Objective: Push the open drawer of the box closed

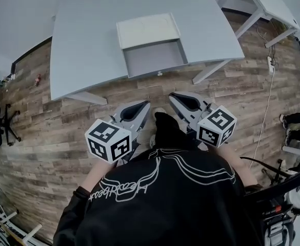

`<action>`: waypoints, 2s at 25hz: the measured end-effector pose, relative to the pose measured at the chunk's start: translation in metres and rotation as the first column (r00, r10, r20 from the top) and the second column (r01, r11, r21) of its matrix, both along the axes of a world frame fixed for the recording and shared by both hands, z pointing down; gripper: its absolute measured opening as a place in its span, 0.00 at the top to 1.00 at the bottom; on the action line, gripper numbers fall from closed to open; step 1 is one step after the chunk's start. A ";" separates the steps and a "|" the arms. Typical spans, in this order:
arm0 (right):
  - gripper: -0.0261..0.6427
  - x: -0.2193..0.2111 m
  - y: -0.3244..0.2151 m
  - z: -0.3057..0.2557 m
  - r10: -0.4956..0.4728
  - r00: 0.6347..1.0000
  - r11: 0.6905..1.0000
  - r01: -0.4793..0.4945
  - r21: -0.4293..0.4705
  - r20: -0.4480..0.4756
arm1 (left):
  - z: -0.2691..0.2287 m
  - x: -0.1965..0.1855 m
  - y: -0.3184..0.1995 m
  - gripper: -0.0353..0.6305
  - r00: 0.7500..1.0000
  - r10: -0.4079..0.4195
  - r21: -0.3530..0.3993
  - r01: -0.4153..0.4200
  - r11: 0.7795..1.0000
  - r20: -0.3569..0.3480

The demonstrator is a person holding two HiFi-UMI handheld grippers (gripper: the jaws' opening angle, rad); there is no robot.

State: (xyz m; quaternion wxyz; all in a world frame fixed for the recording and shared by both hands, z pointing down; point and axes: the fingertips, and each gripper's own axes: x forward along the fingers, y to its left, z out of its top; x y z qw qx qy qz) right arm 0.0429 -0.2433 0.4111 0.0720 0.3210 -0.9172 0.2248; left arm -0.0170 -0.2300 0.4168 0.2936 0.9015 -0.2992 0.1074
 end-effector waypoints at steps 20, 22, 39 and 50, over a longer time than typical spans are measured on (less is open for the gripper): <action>0.86 0.000 -0.096 0.125 -0.008 0.965 0.994 -0.021 -0.105 -0.264 | 0.058 -0.017 -0.066 0.94 0.999 -0.041 -0.142 0.040 0.989 -0.005; 0.86 -0.004 -0.098 0.127 -0.011 0.960 0.995 -0.018 -0.099 -0.281 | 0.059 -0.018 -0.068 0.94 0.999 -0.044 -0.146 0.043 0.988 -0.007; 0.86 -0.009 -0.104 0.126 -0.025 0.955 0.992 -0.013 -0.125 -0.295 | 0.055 -0.027 -0.071 0.94 0.996 -0.080 -0.161 0.071 0.984 -0.046; 0.86 -0.017 -0.129 0.122 -0.039 0.949 0.992 -0.001 -0.127 -0.313 | 0.047 -0.036 -0.083 0.94 0.992 -0.111 -0.146 0.100 0.984 -0.066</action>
